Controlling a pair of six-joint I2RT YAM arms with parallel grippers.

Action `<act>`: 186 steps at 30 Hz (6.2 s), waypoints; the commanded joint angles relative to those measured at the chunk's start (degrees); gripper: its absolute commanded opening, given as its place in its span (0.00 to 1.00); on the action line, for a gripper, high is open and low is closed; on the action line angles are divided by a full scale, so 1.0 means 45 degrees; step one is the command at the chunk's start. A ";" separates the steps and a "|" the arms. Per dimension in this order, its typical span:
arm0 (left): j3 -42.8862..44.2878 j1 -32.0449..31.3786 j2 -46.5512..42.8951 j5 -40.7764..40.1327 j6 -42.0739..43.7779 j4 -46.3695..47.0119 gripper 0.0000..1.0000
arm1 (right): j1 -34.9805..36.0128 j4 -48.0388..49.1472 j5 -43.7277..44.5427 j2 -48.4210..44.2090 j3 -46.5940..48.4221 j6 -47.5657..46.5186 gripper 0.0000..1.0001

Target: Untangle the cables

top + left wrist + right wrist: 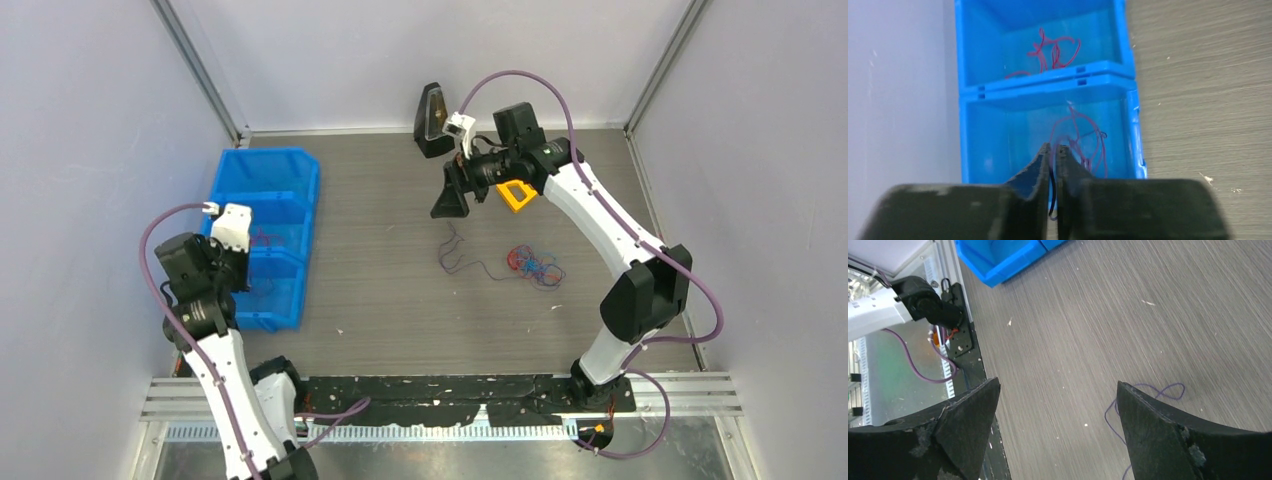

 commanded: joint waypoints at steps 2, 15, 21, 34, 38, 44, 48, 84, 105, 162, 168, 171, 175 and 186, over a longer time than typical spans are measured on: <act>-0.0375 0.0619 0.0575 -0.0333 0.2065 0.0406 0.46 | -0.0149 -0.2029 0.0880 -0.0391 0.0287 -0.1892 0.92; 0.2099 -0.3516 0.3374 0.3007 0.0537 -0.0529 1.00 | -0.0187 -0.3995 0.5138 -0.0315 -0.3149 -0.5274 0.84; 0.1313 -0.9610 0.5905 0.3476 -0.1182 0.4265 0.98 | -0.1640 -0.4124 0.4650 0.0181 -0.2939 -0.4530 0.81; 0.6528 -1.5283 1.5250 0.0318 -0.2736 0.7212 1.00 | -0.3418 -0.4203 0.6758 0.0512 -0.3345 -0.2942 0.84; 0.6673 -1.5927 1.6142 -0.0557 -0.2690 0.7274 1.00 | -0.3421 -0.3478 0.6806 0.0796 -0.3578 -0.2339 0.85; 0.6569 -1.6768 1.6977 -0.1966 -0.2471 0.7003 0.98 | -0.3425 -0.2836 0.6503 0.1664 -0.3590 -0.1845 0.83; 0.6005 -1.6815 1.7054 -0.2231 -0.2872 0.7333 0.95 | -0.3435 -0.2296 0.6547 0.2173 -0.3746 -0.1552 0.79; 0.5473 -0.4581 0.3146 0.4517 -0.1778 -0.0570 0.00 | -0.6405 -0.2884 0.5648 0.2787 -0.2958 -0.2796 0.06; 0.2711 0.3793 0.4697 0.2191 0.7264 -0.3065 0.00 | -0.4760 -0.3447 0.1621 0.1005 -0.2403 -0.2672 0.06; 0.0491 -1.1668 0.6934 0.5384 -0.4258 0.9366 0.00 | -0.2760 -0.1988 -0.2538 -0.1345 -0.0918 -0.0657 0.05; -0.0527 -1.0530 0.5915 0.5160 -0.2779 0.7431 0.00 | -0.3862 -0.2465 -0.2152 -0.0881 -0.0671 -0.1157 0.05; -0.1064 -0.9819 0.5819 0.5150 -0.2301 0.6730 0.00 | -0.4108 -0.2541 -0.2199 -0.0736 -0.0100 -0.1136 0.05; -0.1851 -0.9048 0.5617 0.5287 -0.1993 0.6486 0.00 | -0.4389 -0.2924 -0.2163 -0.0644 0.0453 -0.1354 0.06; -0.1250 -0.8990 0.6567 0.5396 -0.2451 0.6452 0.00 | -0.4288 -0.3666 -0.1637 -0.0335 -0.0028 -0.1821 0.29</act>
